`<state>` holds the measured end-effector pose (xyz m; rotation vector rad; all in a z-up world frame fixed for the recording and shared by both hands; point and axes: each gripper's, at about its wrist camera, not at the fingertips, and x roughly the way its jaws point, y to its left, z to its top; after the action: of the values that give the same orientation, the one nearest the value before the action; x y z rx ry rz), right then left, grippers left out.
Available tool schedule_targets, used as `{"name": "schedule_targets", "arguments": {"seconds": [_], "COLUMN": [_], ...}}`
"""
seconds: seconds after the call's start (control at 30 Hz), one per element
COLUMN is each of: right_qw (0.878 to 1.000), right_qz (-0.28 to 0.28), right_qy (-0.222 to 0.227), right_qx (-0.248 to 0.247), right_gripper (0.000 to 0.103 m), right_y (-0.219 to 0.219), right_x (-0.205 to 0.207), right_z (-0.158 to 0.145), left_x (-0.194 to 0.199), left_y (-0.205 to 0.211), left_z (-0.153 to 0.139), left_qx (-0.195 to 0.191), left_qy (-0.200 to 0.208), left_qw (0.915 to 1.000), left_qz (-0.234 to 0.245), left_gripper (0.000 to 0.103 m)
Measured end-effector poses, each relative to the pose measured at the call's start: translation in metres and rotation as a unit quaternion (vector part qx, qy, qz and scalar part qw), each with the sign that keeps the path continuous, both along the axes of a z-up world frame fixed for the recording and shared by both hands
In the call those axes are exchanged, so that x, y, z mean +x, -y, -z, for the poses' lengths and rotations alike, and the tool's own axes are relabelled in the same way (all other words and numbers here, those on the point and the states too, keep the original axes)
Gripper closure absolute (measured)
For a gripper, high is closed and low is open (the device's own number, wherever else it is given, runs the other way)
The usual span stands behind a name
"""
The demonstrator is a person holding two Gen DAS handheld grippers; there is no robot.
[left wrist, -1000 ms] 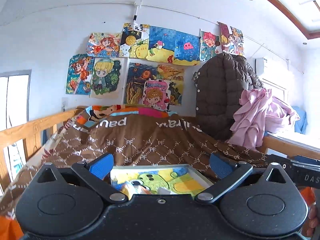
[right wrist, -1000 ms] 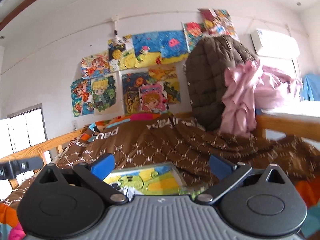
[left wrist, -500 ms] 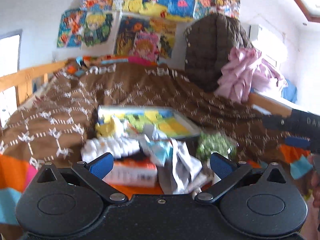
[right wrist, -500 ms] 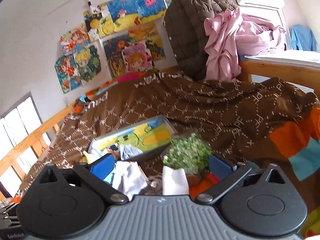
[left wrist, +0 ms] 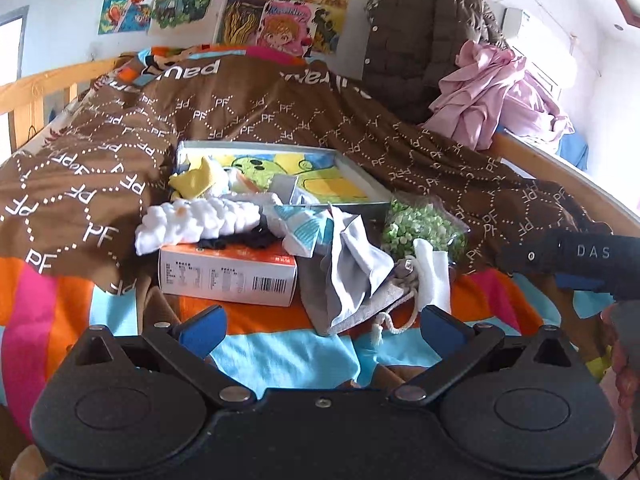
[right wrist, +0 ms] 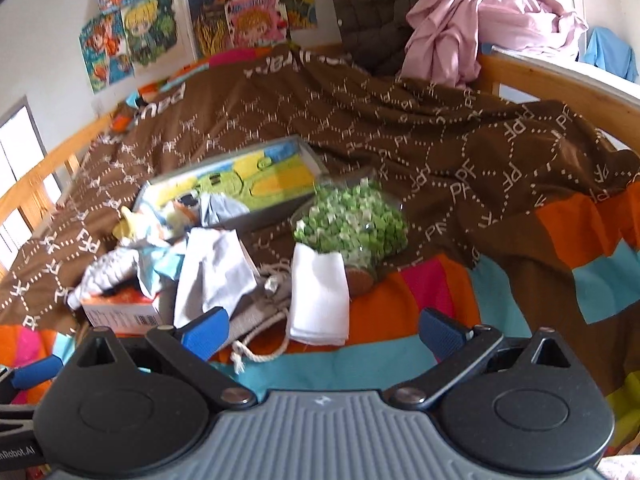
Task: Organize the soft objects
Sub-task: 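Grasp the grey fabric with the left tool while the right tool grasps the white napkin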
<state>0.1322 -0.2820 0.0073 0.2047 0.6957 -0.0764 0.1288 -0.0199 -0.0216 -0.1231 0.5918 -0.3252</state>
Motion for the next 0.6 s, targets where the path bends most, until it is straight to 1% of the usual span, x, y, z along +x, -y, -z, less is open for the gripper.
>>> {"name": "schedule_targets", "arguments": {"seconds": [0.17, 0.33, 0.6], "right_qw": [1.0, 0.998, 0.997], "right_qz": [-0.009, -0.012, -0.022], "right_qy": [-0.03, -0.055, -0.073], "right_qx": [0.006, 0.006, 0.003], "right_gripper": [0.0, 0.0, 0.0], "right_y": [-0.001, -0.004, -0.007], "right_x": [0.01, 0.019, 0.028], "right_z": [0.008, 0.015, 0.021], "left_x": [0.009, 0.013, 0.025], "left_y": [0.001, 0.003, 0.0], "left_z": [0.005, 0.011, 0.019], "left_qx": [-0.007, -0.006, -0.024], "left_qy": [-0.02, -0.035, -0.052], "left_qw": [0.9998, 0.9994, 0.9982], "left_qz": [-0.002, -0.004, -0.018], "left_gripper": [0.001, 0.001, 0.001]}}
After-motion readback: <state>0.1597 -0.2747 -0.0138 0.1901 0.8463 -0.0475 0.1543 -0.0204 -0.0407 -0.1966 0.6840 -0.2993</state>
